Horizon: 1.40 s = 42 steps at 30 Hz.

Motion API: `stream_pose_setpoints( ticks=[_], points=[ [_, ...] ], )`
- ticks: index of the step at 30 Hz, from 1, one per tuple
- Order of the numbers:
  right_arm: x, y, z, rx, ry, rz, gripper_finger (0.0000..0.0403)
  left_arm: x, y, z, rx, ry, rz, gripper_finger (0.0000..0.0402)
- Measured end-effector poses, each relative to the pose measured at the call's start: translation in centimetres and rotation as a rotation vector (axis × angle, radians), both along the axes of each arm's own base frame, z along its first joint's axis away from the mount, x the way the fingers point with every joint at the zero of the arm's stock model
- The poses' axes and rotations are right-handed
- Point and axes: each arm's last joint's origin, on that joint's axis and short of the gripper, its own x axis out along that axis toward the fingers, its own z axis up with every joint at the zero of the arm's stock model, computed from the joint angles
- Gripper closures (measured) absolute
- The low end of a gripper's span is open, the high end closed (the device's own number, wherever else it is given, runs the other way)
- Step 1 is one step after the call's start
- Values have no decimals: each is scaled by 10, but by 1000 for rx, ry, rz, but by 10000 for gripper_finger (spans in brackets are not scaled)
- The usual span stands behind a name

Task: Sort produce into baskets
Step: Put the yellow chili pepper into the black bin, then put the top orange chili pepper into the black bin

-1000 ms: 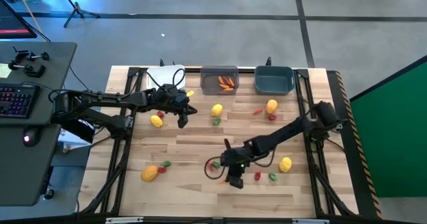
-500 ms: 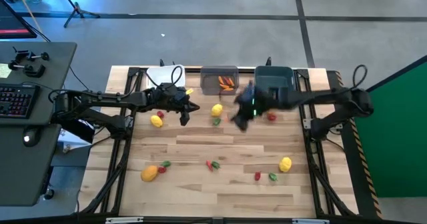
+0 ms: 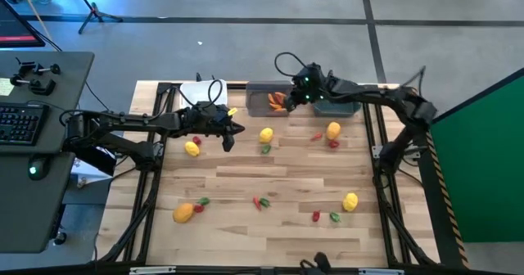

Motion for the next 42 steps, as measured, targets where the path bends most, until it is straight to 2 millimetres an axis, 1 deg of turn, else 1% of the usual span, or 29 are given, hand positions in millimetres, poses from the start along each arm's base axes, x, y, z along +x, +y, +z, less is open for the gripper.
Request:
stream_pose_setpoints(
  ticks=[3, 10, 16, 18, 21, 24, 26, 28, 30, 33, 35, 37, 40, 42],
  points=[
    [9, -16, -10, 21, 9, 4, 403, 0, 1, 0, 14, 6, 28, 401],
    [38, -38, -22, 20, 72, 50, 403, -1, 3, 0, 19, 8, 107, 401],
    [51, -53, -35, 55, 188, 92, 402, -2, 5, 0, 33, 11, 165, 401],
    [54, -55, -37, 49, 213, 118, 396, -2, 5, 0, 39, 13, 179, 401],
    [57, -57, -35, 27, 217, 145, 363, -2, 6, 0, 46, 15, 196, 401],
    [59, -59, -27, 24, 213, 147, 314, -2, 6, 0, 37, 12, 208, 401],
    [61, -60, -18, 18, 219, 158, 281, -2, 6, 0, 36, 12, 209, 401],
    [63, -61, -5, -1, 221, 180, 254, -2, 6, 0, 36, 12, 209, 401],
    [66, -59, 12, -30, 211, 199, 237, -2, 6, 0, 39, 13, 208, 401],
    [66, -52, 40, -82, 194, 222, 231, -2, 6, 0, 62, 21, 195, 401],
    [61, -47, 51, -86, 201, 234, 233, -2, 6, 0, 71, 25, 188, 401],
    [54, -40, 57, -67, 233, 252, 237, -2, 6, 0, 72, 25, 188, 401],
    [38, -28, 59, -15, 330, 305, 241, -2, 6, 0, 72, 26, 188, 401],
    [26, -16, 59, 19, 402, 359, 241, -2, 6, 0, 72, 25, 187, 401]
  ],
)
